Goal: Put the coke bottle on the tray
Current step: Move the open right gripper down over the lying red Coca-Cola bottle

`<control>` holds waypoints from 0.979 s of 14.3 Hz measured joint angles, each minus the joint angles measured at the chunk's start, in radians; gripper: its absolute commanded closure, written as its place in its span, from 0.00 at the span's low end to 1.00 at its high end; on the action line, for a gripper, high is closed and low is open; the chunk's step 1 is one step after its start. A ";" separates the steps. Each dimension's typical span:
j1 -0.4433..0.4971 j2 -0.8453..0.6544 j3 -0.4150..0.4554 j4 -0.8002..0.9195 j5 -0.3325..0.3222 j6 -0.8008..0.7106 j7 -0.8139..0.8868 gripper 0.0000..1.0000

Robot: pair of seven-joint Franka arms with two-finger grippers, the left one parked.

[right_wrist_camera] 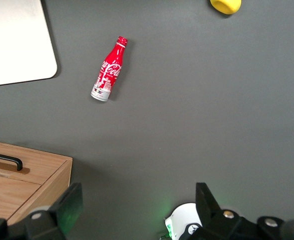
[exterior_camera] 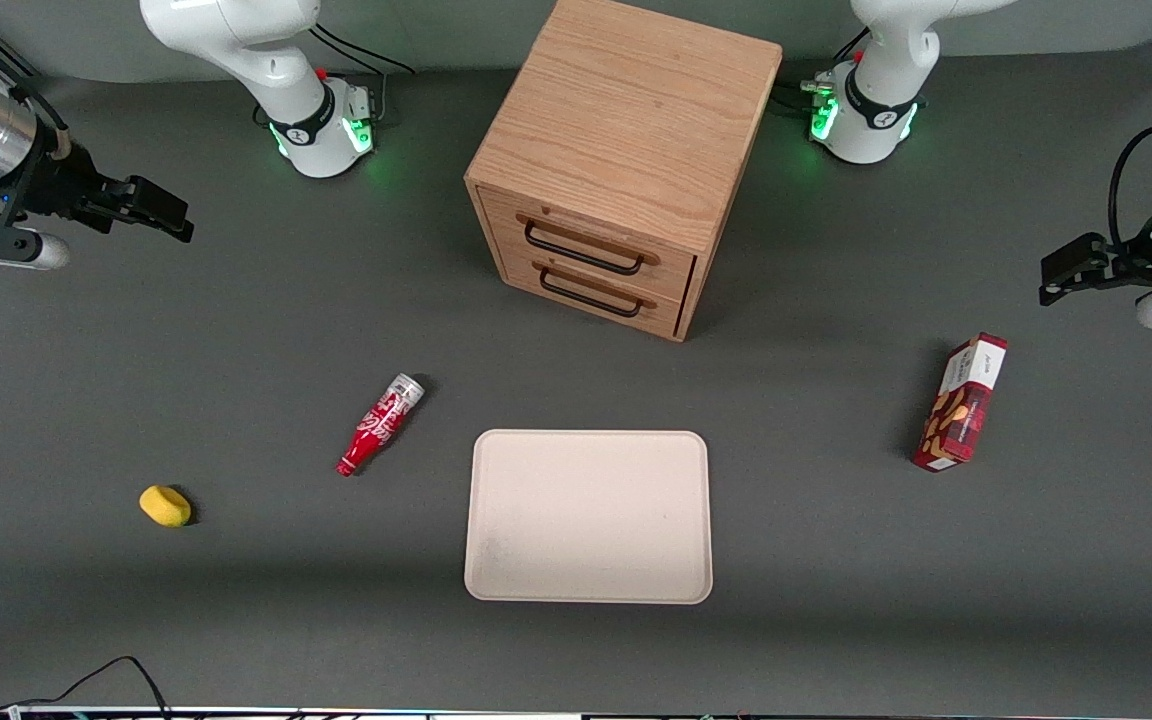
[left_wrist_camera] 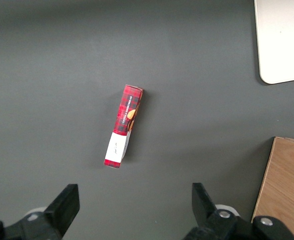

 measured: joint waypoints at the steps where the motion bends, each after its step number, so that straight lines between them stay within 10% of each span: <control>1: 0.001 0.000 0.001 0.000 -0.007 0.000 0.000 0.00; 6: 0.004 0.019 0.053 0.026 -0.011 0.004 0.052 0.00; 14: 0.013 0.403 0.145 0.056 -0.012 0.243 0.579 0.00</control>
